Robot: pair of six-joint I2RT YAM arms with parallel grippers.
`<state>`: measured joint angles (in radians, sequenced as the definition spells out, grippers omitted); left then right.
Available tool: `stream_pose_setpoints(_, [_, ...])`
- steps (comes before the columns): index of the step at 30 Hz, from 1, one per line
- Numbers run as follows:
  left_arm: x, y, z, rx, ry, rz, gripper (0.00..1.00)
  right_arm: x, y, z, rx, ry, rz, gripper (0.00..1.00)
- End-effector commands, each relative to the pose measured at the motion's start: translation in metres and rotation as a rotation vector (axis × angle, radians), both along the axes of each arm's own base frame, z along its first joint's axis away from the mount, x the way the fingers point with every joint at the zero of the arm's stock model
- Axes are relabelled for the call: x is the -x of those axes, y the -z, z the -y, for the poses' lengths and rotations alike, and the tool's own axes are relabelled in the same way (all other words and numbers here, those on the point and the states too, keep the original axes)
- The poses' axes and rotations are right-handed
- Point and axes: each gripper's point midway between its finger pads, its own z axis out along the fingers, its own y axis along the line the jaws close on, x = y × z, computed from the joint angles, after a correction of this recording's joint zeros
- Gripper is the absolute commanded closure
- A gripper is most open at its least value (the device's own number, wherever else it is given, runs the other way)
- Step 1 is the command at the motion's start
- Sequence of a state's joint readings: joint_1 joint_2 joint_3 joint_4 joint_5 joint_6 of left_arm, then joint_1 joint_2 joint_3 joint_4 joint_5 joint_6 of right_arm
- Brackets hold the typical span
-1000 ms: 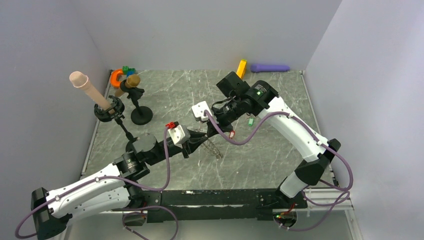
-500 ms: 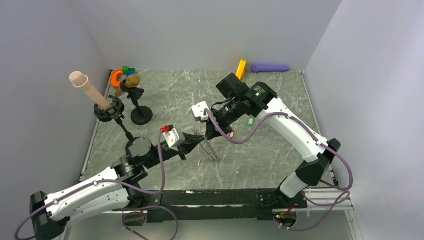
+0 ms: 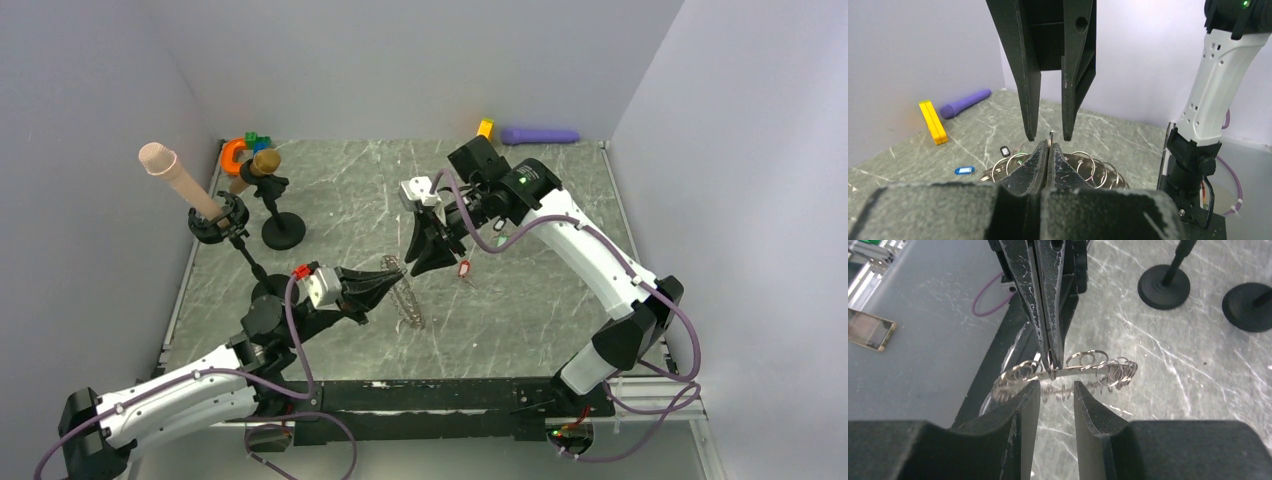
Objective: Put the keys on the keyring
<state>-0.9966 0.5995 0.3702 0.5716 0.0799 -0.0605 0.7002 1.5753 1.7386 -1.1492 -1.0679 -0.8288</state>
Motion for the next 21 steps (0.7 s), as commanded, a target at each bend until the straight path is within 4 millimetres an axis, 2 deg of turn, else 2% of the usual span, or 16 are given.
stream_pose_setpoints(1, [0.0049,-0.0444,-0.0081,0.162,0.001,0.076,1.0,0.0123,-0.029,-0.0088,-0.125,-0.063,-0.034,0.65])
stream_pose_setpoints(7, [0.0033,-0.0458,-0.0055,0.177,0.003,0.078,1.0,0.0126,-0.0303,-0.0101,-0.132,-0.068,-0.042,0.68])
stream_pose_setpoints(9, [0.0029,-0.0446,-0.0043,0.177,0.005,0.074,1.0,0.0145,-0.0316,-0.0096,-0.137,-0.077,-0.045,0.73])
stream_pose_setpoints(15, [0.0023,-0.0438,-0.0048,0.183,0.003,0.067,1.0,0.0177,-0.0317,-0.0083,-0.142,-0.093,-0.048,0.99])
stream_pose_setpoints(19, [0.0007,-0.0436,-0.0061,0.192,-0.005,0.049,1.0,0.0163,-0.0305,-0.0069,-0.119,-0.082,-0.035,1.0])
stream_pose_setpoints(20, [-0.0001,-0.0417,-0.0063,0.187,-0.008,0.035,0.93,0.0144,-0.0288,-0.0065,-0.099,-0.069,-0.028,1.0])
stream_pose_setpoints(21, [-0.0001,-0.0389,-0.0064,0.172,-0.007,0.018,0.79,0.0132,-0.0277,-0.0046,-0.083,-0.064,-0.015,1.0])
